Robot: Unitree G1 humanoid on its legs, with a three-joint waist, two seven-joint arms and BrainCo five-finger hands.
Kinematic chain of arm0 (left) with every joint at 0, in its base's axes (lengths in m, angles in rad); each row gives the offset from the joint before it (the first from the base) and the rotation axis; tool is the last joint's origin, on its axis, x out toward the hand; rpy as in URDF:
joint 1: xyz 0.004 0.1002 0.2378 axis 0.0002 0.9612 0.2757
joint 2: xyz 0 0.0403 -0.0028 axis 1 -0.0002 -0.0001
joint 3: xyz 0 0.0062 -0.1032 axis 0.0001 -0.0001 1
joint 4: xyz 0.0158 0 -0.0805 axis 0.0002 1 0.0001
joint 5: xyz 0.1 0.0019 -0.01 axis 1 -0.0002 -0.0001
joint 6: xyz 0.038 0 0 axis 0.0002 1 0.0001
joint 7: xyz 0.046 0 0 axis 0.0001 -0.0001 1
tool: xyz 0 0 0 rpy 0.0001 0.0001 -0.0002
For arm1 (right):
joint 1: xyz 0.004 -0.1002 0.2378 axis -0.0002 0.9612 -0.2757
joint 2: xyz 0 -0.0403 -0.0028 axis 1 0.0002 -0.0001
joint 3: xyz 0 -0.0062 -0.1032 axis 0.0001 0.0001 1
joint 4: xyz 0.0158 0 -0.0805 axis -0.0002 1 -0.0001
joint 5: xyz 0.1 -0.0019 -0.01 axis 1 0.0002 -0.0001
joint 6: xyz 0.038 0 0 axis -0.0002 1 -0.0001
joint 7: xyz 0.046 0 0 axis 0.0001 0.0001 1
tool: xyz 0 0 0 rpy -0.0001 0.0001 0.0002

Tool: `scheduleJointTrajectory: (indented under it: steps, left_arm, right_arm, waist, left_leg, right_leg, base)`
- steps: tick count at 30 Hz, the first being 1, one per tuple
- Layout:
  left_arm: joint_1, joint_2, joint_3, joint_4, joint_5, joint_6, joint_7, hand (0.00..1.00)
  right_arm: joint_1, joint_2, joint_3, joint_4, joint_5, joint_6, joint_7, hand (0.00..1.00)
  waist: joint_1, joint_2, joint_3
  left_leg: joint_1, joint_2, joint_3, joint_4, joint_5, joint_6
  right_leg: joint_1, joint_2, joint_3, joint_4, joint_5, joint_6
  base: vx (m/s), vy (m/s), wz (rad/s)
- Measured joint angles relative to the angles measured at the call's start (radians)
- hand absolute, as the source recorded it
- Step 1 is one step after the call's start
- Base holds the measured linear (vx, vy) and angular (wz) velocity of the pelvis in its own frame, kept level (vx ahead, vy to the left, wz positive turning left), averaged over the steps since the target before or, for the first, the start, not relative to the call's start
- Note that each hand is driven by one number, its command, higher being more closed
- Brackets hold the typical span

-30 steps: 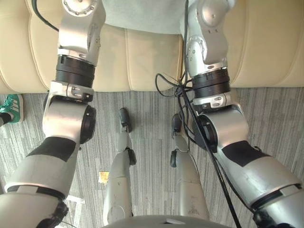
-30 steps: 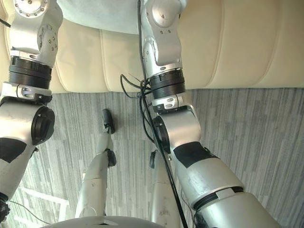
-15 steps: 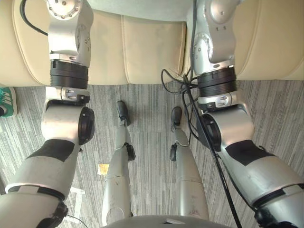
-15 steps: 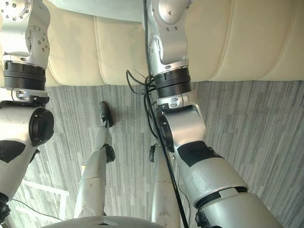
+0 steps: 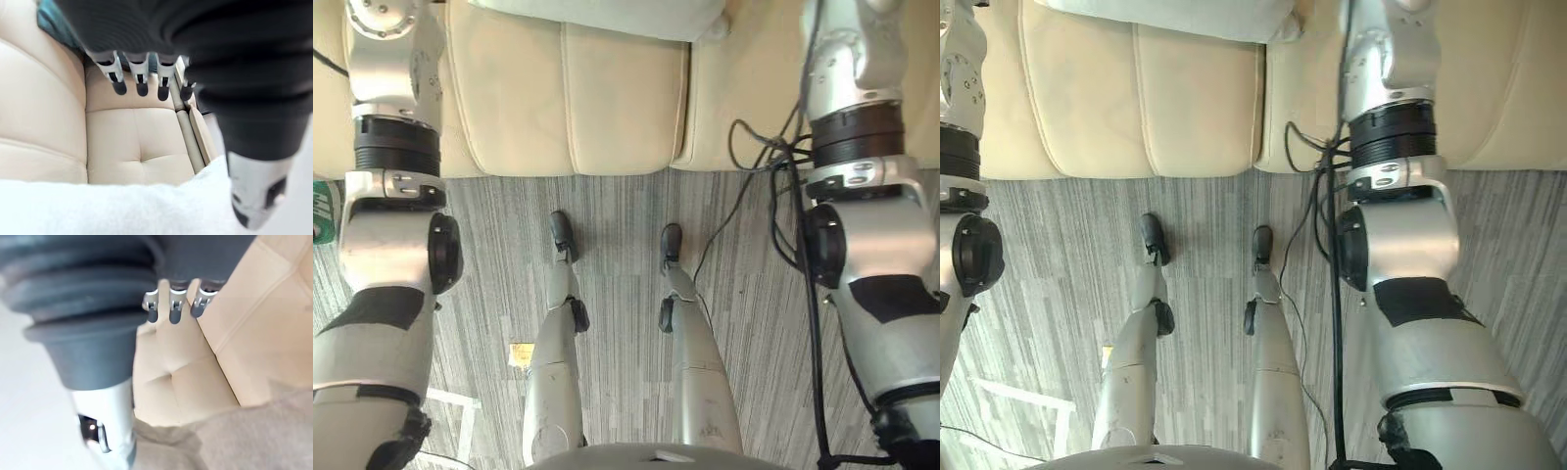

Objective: Pick up cushions and gather them together orderly.

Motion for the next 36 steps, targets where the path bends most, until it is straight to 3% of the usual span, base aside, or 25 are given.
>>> scheduleJointTrajectory:
  steps: [2, 5, 6, 9, 12, 14, 17, 19, 21, 24, 27, 31, 32, 36]
  left_arm:
    - [0.009, 0.019, 0.000, 0.005, -0.016, 0.000, -0.012, 0.00]
    - [0.050, 0.050, 0.006, 0.005, -0.024, 0.000, -0.032, 0.00]
    - [0.069, 0.051, 0.010, 0.007, -0.041, 0.000, -0.041, 0.00]
    - [0.094, 0.053, 0.026, 0.013, -0.060, 0.000, -0.055, 0.00]
    - [0.168, 0.053, 0.097, 0.004, -0.115, -0.001, -0.064, 0.00]
    - [0.311, 0.052, 0.160, -0.113, -0.164, -0.005, -0.069, 0.00]
    - [0.626, 0.017, 0.256, -0.376, -0.213, -0.059, -0.049, 0.00]
    - [0.829, -0.056, 0.315, -0.519, -0.213, -0.101, -0.032, 0.00]
    - [1.065, -0.167, 0.330, -0.632, -0.211, -0.118, -0.031, 0.00]
    - [1.291, -0.266, 0.325, -0.686, -0.201, -0.122, -0.074, 0.00]
    - [1.510, -0.380, 0.312, -0.625, -0.148, -0.114, -0.152, 0.00]
    - [1.600, -0.452, 0.314, -0.418, -0.148, -0.078, -0.208, 0.00]
    - [1.620, -0.491, 0.329, -0.302, -0.148, -0.065, -0.228, 0.00]
    - [1.631, -0.575, 0.409, -0.024, -0.129, -0.025, -0.238, 0.00]
  right_arm:
    - [0.000, -0.020, -0.001, 0.001, 0.057, -0.004, 0.010, 0.00]
    - [0.001, -0.045, -0.011, 0.009, 0.149, -0.008, 0.031, 0.00]
    - [0.001, -0.064, -0.026, 0.038, 0.216, -0.027, 0.048, 0.00]
    - [0.027, -0.085, -0.042, 0.049, 0.275, -0.030, 0.061, 0.00]
    - [0.090, -0.085, -0.067, 0.051, 0.324, -0.032, 0.071, 0.00]
    - [0.224, -0.081, -0.115, -0.063, 0.330, -0.040, 0.080, 0.00]
    - [0.531, -0.061, -0.236, -0.336, 0.305, -0.050, 0.082, 0.00]
    - [0.740, -0.020, -0.319, -0.491, 0.234, -0.064, 0.078, 0.00]
    - [0.975, 0.033, -0.353, -0.626, 0.153, -0.069, 0.083, 0.00]
    - [1.211, 0.094, -0.359, -0.728, 0.002, -0.055, 0.134, 0.00]
    - [1.483, 0.246, -0.422, -0.751, -0.162, -0.030, 0.205, 0.00]
    - [1.625, 0.373, -0.457, -0.683, -0.220, 0.003, 0.240, 0.00]
    - [1.668, 0.412, -0.455, -0.611, -0.234, 0.017, 0.262, 0.00]
    - [1.670, 0.487, -0.448, -0.386, -0.236, 0.059, 0.301, 0.00]
  waist:
    - [-0.002, 0.000, 0.000]
    - [-0.005, 0.000, 0.000]
    - [-0.005, 0.000, 0.000]
    - [-0.005, 0.000, 0.000]
    - [-0.010, 0.000, 0.000]
    - [-0.011, 0.000, 0.000]
    - [-0.010, 0.000, 0.000]
    - [-0.012, 0.000, 0.000]
    - [-0.017, 0.000, -0.001]
    - [-0.020, -0.008, -0.015]
    - [-0.016, -0.035, -0.101]
    - [-0.013, -0.057, -0.159]
    - [-0.014, -0.064, -0.205]
    - [-0.015, -0.070, -0.264]
  left_leg:
    - [0.012, 0.002, 0.000, 0.000, -0.001, 0.000]
    - [0.032, 0.013, 0.001, 0.000, -0.026, 0.033]
    - [0.040, 0.013, 0.001, 0.000, -0.026, 0.033]
    - [0.051, 0.012, 0.001, 0.000, -0.026, 0.033]
    - [0.076, 0.011, 0.002, 0.000, -0.026, 0.034]
    - [0.102, 0.011, 0.004, 0.000, -0.035, 0.031]
    - [0.150, 0.007, 0.005, 0.000, -0.061, 0.037]
    - [0.188, 0.001, -0.001, 0.000, -0.064, 0.041]
    - [0.256, -0.008, -0.006, -0.001, -0.068, 0.036]
    - [0.342, -0.009, -0.020, -0.002, -0.098, 0.031]
    - [0.420, -0.012, -0.026, -0.007, -0.180, 0.022]
    - [0.537, -0.023, -0.019, -0.005, -0.198, 0.023]
    - [0.576, -0.028, -0.004, -0.001, -0.208, 0.029]
    - [0.675, -0.032, 0.034, -0.001, -0.240, 0.028]
  right_leg:
    - [0.016, 0.003, 0.000, -0.011, 0.005, -0.001]
    - [0.040, 0.016, -0.002, -0.024, 0.013, -0.004]
    - [0.051, 0.016, -0.002, -0.030, 0.016, -0.003]
    - [0.067, 0.016, -0.002, -0.043, 0.023, -0.001]
    - [0.096, 0.015, -0.001, -0.052, 0.025, 0.000]
    - [0.122, 0.015, 0.000, -0.054, 0.020, 0.001]
    - [0.167, 0.012, 0.003, -0.052, 0.002, 0.005]
    - [0.207, 0.008, -0.003, -0.046, -0.017, 0.003]
    - [0.275, 0.001, -0.011, -0.032, -0.047, 0.004]
    - [0.349, -0.005, -0.019, -0.003, -0.086, 0.002]
    - [0.432, -0.009, -0.036, -0.006, -0.136, 0.002]
    - [0.561, -0.013, -0.026, -0.048, -0.140, 0.007]
    - [0.601, -0.018, -0.020, -0.070, -0.140, 0.007]
    - [0.705, -0.021, 0.006, -0.124, -0.134, 0.013]
  base:
    - [-0.01, -0.036, -0.04]
    - [-0.02, -0.028, -0.09]
    - [0.00, 0.000, 0.00]
    - [0.00, 0.000, 0.00]
    - [0.00, -0.013, 0.00]
    - [0.00, -0.073, 0.00]
    - [0.03, -0.104, 0.03]
    - [0.05, -0.138, 0.17]
    - [0.06, -0.153, 0.25]
    - [0.06, -0.100, 0.13]
    - [0.08, -0.068, 0.18]
    - [0.10, -0.024, -0.05]
    - [0.11, 0.002, -0.09]
    - [0.13, 0.009, -0.22]
